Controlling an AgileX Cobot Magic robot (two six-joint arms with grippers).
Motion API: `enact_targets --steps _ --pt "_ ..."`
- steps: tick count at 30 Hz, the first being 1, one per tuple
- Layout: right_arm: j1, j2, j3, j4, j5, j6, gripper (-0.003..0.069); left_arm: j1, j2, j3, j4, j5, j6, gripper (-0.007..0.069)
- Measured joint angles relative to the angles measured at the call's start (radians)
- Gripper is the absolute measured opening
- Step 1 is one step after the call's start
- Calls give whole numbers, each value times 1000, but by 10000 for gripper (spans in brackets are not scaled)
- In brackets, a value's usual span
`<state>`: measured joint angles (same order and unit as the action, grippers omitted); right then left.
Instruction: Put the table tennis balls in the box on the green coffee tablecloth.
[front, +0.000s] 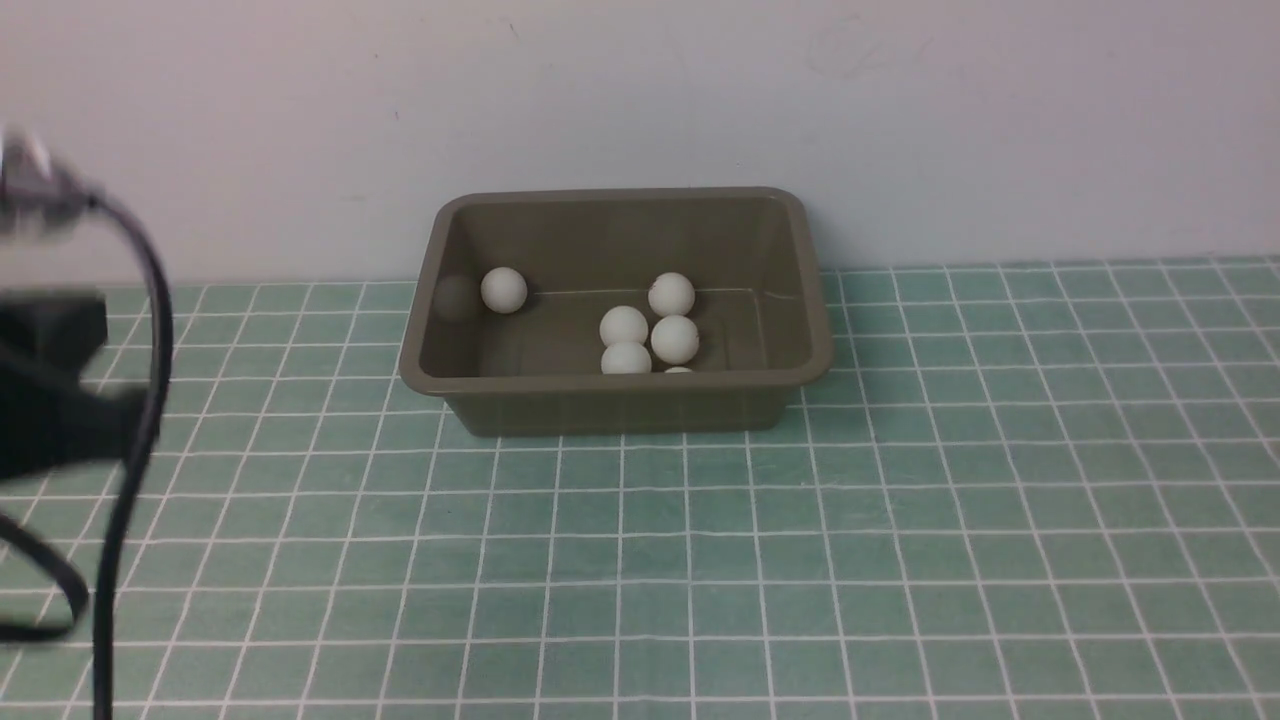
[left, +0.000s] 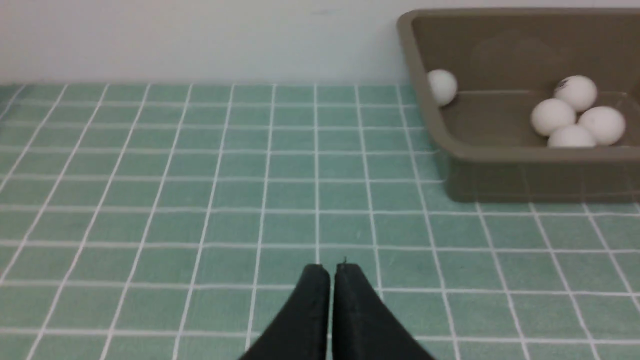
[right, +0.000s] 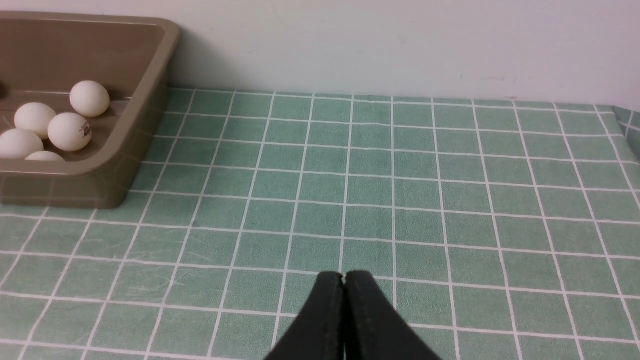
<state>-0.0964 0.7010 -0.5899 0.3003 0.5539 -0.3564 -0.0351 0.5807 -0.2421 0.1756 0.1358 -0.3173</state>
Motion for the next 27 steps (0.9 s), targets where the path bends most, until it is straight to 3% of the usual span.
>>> enact_targets --steps 6,12,27 --pt "0 0 0 0 0 0 -13 90 -181 209 1 -81 -39 -4" --pt "0 0 0 0 1 0 -13 111 -295 268 1 -82 -44 -4" --pt "0 0 0 0 4 0 -13 113 -568 270 33 247 -45 -4"
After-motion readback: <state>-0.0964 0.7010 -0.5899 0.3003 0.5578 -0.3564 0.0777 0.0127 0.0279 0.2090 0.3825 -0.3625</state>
